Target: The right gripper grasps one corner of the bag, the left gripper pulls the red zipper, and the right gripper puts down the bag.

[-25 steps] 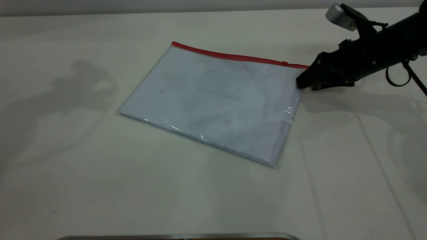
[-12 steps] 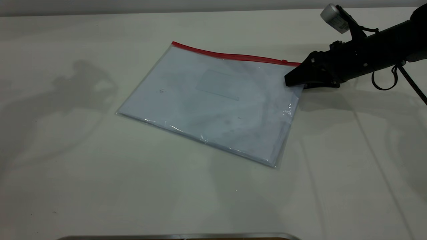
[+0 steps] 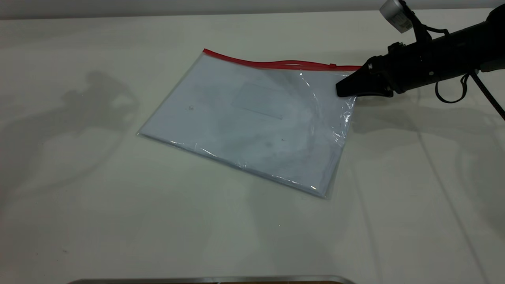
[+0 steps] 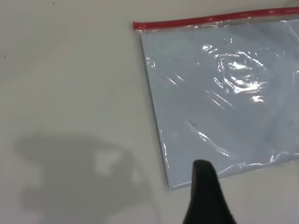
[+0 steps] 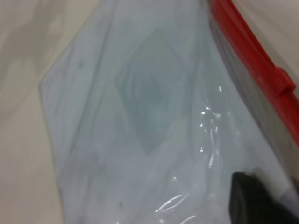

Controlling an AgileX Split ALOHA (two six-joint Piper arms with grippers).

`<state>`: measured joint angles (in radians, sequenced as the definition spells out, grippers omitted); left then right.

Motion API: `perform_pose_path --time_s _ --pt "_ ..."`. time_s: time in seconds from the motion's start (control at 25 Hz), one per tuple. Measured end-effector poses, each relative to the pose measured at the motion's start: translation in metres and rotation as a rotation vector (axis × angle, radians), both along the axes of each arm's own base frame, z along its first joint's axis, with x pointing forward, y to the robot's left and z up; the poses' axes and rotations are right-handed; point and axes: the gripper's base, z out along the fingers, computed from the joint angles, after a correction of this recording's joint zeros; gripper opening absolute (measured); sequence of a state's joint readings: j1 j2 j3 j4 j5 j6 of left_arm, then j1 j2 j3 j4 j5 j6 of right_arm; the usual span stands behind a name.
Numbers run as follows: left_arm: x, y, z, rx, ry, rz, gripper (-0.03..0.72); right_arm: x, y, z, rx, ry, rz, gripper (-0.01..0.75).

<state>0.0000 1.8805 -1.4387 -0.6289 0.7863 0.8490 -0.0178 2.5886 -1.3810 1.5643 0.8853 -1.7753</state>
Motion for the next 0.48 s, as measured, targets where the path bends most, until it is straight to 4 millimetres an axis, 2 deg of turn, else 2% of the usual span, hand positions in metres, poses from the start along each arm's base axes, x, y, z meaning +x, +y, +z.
perform_pose_path --time_s 0.08,0.24,0.48 --pt "0.0 -0.004 -0.005 0.003 0.013 -0.028 0.544 0.0 0.002 0.003 0.024 -0.031 0.038 0.033" --pt "0.002 -0.024 -0.024 0.025 0.033 -0.143 0.544 0.005 0.011 0.014 0.048 -0.116 0.171 0.033" --pt "-0.001 -0.064 -0.048 0.065 0.016 -0.357 0.544 0.018 0.045 0.03 -0.011 -0.219 0.393 0.033"
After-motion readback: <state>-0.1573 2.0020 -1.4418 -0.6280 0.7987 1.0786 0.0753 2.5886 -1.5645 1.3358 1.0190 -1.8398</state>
